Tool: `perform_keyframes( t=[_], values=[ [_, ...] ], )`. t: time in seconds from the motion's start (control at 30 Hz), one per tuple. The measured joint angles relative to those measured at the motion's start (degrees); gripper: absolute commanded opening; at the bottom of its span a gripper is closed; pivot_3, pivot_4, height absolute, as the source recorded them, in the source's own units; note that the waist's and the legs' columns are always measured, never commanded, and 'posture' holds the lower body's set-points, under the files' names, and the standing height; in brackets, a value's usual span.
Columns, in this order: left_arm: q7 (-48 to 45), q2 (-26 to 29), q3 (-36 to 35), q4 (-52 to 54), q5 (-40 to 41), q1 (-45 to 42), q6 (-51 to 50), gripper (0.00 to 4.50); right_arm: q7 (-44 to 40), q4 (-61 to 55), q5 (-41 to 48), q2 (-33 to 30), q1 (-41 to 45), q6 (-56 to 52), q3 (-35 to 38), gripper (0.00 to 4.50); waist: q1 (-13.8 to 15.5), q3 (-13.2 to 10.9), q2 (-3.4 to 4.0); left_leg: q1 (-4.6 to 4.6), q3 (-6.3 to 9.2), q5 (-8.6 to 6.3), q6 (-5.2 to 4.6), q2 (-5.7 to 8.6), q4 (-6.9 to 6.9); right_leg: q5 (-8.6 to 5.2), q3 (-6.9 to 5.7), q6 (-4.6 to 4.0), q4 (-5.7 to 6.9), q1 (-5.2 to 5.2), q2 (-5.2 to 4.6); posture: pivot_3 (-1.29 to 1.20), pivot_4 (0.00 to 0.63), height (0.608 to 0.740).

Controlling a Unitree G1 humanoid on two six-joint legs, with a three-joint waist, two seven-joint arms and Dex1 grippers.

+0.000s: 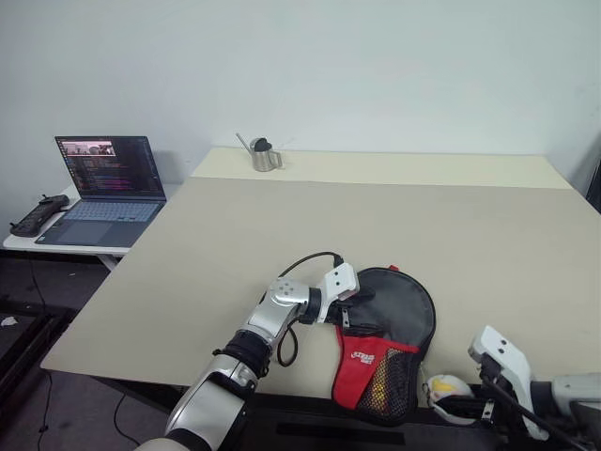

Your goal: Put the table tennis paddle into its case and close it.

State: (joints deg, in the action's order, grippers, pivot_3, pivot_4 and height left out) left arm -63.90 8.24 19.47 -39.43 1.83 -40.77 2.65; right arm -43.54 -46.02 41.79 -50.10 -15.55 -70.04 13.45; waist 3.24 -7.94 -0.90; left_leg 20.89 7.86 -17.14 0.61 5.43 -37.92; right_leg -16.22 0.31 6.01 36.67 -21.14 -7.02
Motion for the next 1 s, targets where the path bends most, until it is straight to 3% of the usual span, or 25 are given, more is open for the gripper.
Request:
perform_keyframes(
  t=[0.7,1.0],
  values=[
    [0.5,-1.2,0.3,-1.9,-0.3,-0.5,0.8,4.5,1.2,-7.1,4.3,-3.2,-13.3,5.0,0.7,0.52,0.4,0.3,-0.25,-0.07,0.27,-0.14,-0.23,0.01,-0.02,-0.03,-0.42,0.06,-0.45,0.34,-0.05,0.0,0.15,0.74],
    [0.5,-1.7,0.7,-2.9,-0.3,-1.0,1.5,4.5,7.8,-9.4,10.0,-3.7,-13.5,6.0,-1.5,0.52,0.5,0.3,-0.23,-0.09,0.91,-0.19,-0.11,0.05,-0.02,-0.05,-1.01,0.04,-0.82,0.76,-0.06,0.0,0.15,0.74]
  ],
)
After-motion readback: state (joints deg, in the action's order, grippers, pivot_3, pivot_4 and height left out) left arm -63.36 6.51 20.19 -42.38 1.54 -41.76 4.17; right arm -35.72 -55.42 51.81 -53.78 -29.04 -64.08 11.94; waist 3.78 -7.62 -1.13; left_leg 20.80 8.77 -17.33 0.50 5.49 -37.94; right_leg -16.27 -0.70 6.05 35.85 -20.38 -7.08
